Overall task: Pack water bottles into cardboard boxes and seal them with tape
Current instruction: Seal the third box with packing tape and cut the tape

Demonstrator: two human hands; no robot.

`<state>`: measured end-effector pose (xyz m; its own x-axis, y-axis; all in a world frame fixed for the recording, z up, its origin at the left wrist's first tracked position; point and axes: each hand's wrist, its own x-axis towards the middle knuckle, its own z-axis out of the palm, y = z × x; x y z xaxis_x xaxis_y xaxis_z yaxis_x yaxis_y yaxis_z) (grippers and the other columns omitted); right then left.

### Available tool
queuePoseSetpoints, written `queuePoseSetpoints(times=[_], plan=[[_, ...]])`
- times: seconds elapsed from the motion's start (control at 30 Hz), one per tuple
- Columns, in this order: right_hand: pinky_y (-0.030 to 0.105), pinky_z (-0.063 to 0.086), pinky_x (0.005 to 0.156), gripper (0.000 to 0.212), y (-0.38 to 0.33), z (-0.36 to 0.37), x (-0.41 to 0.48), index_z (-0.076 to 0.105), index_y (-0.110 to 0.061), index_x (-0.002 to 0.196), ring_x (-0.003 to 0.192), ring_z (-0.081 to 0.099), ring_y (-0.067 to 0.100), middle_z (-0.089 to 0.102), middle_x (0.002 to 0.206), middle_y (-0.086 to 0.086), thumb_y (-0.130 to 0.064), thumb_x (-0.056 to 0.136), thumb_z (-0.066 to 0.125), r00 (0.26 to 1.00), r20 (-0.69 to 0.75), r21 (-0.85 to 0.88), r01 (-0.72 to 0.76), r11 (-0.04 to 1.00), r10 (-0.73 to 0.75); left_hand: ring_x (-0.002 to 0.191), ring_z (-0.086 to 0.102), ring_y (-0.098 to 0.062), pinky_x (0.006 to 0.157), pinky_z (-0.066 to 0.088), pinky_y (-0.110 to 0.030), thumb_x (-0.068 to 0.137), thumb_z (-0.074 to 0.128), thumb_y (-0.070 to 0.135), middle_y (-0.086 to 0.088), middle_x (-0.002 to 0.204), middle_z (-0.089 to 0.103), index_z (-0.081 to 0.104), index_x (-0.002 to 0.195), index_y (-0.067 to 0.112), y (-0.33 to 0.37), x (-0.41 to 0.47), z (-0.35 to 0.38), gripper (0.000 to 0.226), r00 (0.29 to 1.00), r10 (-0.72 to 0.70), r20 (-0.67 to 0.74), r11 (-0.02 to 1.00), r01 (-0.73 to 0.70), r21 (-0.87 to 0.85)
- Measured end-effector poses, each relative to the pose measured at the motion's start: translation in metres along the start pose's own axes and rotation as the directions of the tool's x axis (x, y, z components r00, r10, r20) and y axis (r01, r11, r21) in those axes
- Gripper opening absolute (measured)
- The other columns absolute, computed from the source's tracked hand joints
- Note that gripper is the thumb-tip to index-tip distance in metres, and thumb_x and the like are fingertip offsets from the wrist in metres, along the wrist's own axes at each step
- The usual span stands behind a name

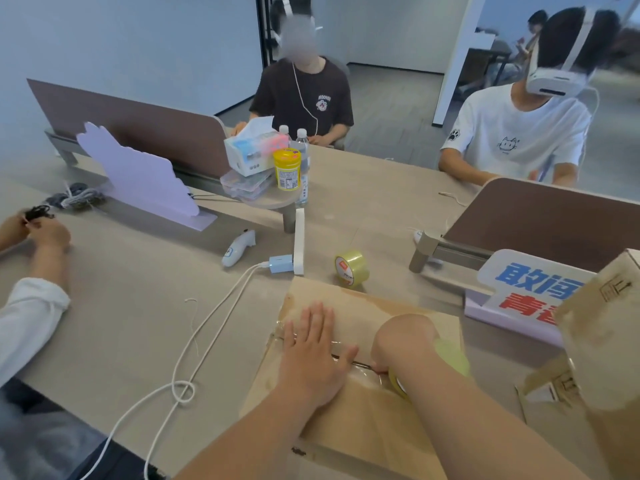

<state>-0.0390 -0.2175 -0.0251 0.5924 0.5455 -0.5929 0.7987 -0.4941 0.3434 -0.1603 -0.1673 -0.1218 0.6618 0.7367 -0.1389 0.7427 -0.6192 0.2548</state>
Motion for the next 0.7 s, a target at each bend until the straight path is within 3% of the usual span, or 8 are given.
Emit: queuePoseSetpoints(times=[0.1,0.2,0.37,0.47,0.57,0.63,0.7], plan=[[0.042,0.041,0.104,0.041,-0.002,0.000,0.000,0.057,-0.019,0.128,0.124,0.050,0.026,0.054,0.135,0.002,-0.031,0.089,0.055,1.000,-0.005,0.059,-0.007,0.998,0.007,0.140,-0.030,-0.015,0.106,-0.027,-0.044,0.062,-0.016,0.068,0.004,0.143,-0.039,-0.033,0.135,0.021,0.004,0.000,-0.002,0.088,0.998,-0.033,0.051,0.996,0.028,0.086],[0.038,0.043,0.102,0.041,-0.004,0.000,-0.003,0.058,-0.018,0.126,0.122,0.052,0.024,0.057,0.131,0.001,-0.033,0.088,0.056,0.999,-0.053,0.149,-0.007,0.989,0.015,0.144,-0.026,-0.020,0.111,-0.023,-0.045,0.062,-0.016,0.068,0.003,0.142,-0.040,-0.034,0.134,0.021,0.006,0.000,-0.004,0.088,0.996,-0.051,0.073,0.995,0.045,0.090],[0.027,0.044,0.075,0.029,0.005,0.001,-0.009,0.065,-0.018,0.109,0.105,0.060,0.021,0.065,0.111,0.000,-0.025,0.086,0.048,0.988,-0.141,0.390,-0.009,0.921,0.069,0.144,-0.025,-0.020,0.115,-0.017,-0.046,0.092,0.015,0.067,0.002,0.153,-0.032,-0.024,0.147,0.021,0.007,-0.001,-0.007,0.081,0.997,-0.053,0.050,0.995,0.049,0.091],[0.027,0.040,0.072,0.032,0.007,0.002,-0.016,0.066,-0.013,0.104,0.102,0.061,0.026,0.066,0.109,0.006,-0.023,0.089,0.039,0.957,-0.230,0.606,0.000,0.796,0.175,0.144,-0.025,-0.021,0.116,-0.015,-0.046,0.093,0.018,0.066,0.000,0.157,-0.027,-0.021,0.149,0.021,0.007,-0.003,-0.009,0.082,0.997,-0.052,0.051,0.994,0.047,0.094],[0.031,0.038,0.067,0.028,0.011,0.004,-0.021,0.061,-0.009,0.081,0.087,0.059,0.033,0.063,0.087,0.012,-0.022,0.091,0.038,0.848,-0.397,0.801,0.133,0.584,0.351,0.144,-0.024,-0.021,0.116,-0.015,-0.046,0.093,0.018,0.066,-0.001,0.157,-0.027,-0.021,0.149,0.021,0.007,-0.003,-0.011,0.082,0.996,-0.050,0.071,0.994,0.043,0.103],[0.033,0.033,0.056,0.027,0.021,0.007,-0.024,0.046,-0.010,0.063,0.070,0.049,0.030,0.052,0.066,0.008,-0.020,0.088,0.042,0.793,-0.405,0.896,0.244,0.372,0.455,0.145,-0.024,-0.021,0.116,-0.015,-0.046,0.093,0.018,0.066,-0.001,0.157,-0.027,-0.021,0.149,0.021,0.006,-0.003,-0.013,0.082,0.996,-0.045,0.072,0.995,0.038,0.087],[0.032,0.030,0.052,0.028,0.037,0.016,-0.025,0.040,-0.012,0.059,0.060,0.041,0.023,0.046,0.058,0.003,-0.017,0.085,0.047,0.793,-0.378,0.921,0.267,0.285,0.478,0.145,-0.023,-0.021,0.116,-0.014,-0.046,0.092,0.018,0.066,-0.001,0.157,-0.026,-0.020,0.150,0.021,0.007,-0.003,-0.013,0.082,0.996,-0.042,0.073,0.997,0.037,0.073]])
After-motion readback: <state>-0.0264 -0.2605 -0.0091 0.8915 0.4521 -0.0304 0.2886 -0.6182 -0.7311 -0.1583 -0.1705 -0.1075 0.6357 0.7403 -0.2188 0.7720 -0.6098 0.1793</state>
